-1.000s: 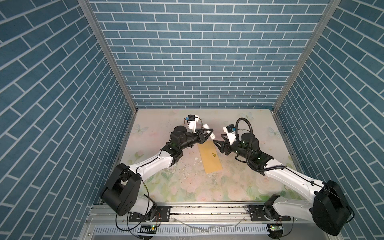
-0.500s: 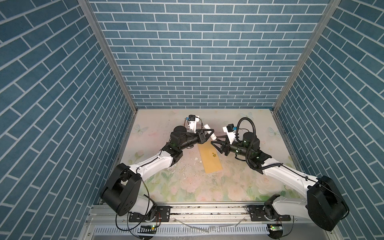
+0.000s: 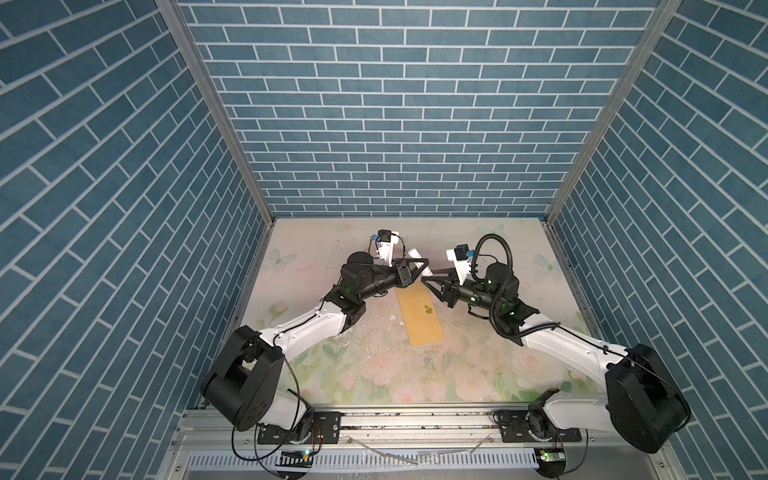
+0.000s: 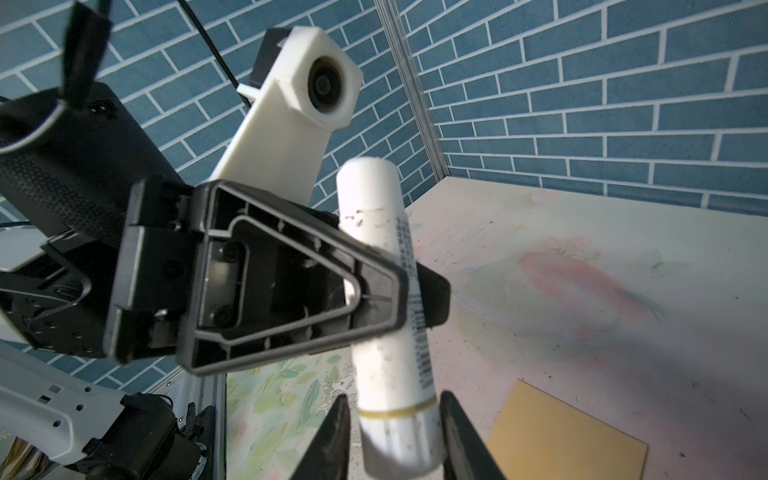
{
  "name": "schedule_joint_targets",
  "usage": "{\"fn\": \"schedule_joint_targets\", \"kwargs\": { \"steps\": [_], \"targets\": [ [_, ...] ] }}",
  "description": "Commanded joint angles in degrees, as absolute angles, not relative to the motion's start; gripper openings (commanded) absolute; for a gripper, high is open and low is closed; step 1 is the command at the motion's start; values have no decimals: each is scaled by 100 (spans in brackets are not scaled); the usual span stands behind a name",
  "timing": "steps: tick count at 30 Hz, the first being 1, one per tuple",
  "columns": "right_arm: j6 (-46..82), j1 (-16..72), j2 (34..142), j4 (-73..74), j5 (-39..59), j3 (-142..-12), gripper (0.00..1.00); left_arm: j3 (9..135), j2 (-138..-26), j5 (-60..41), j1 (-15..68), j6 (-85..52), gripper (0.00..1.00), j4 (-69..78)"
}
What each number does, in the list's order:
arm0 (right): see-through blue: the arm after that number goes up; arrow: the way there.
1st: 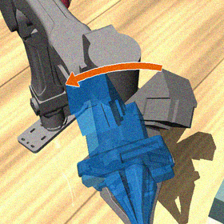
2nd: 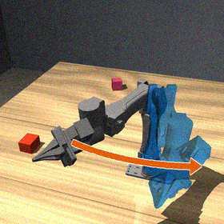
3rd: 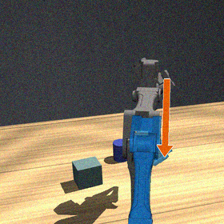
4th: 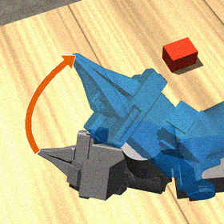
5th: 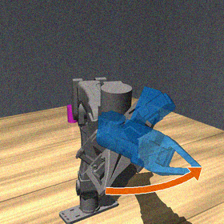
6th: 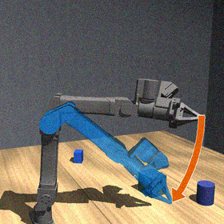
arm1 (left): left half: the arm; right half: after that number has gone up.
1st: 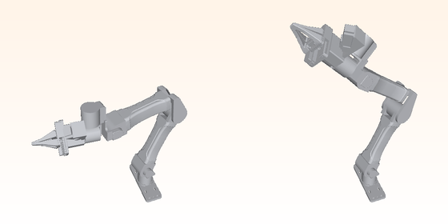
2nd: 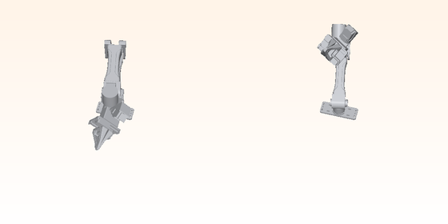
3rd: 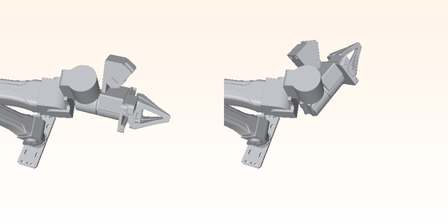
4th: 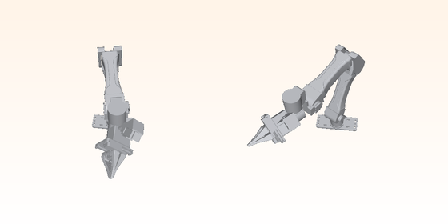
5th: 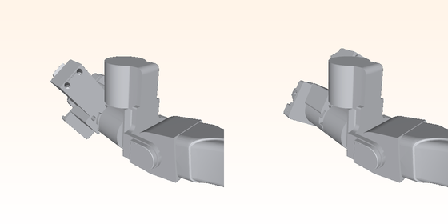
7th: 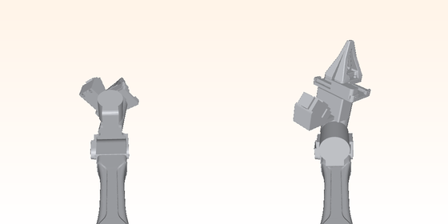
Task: Place the letter into the envelope and seal it
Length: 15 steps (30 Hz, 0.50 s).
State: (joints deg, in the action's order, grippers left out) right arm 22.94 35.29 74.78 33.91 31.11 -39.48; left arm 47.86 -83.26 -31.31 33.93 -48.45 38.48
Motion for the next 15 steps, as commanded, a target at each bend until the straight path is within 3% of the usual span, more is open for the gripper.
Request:
{"fn": "schedule_joint_targets", "kwargs": {
  "steps": [1, 10, 12, 15],
  "targets": [
    [2430, 3507, 7549, 3614, 3268, -4034, 29, 4737, -8402, -3217, 3375, -4818, 0, 4034],
    [2465, 3500, 7539, 3393, 2843, -4100, 6, 4674, -8401, -3130, 3375, -4717, 0, 3943],
    [2437, 3509, 7515, 2994, 2358, -4254, 0, 4701, -8433, -3056, 3375, -4651, 0, 3830],
    [2207, 3617, 7480, 2133, 1219, -4582, 0, 4775, -8501, -2965, 3392, -4548, 0, 3700]
  ]
}}
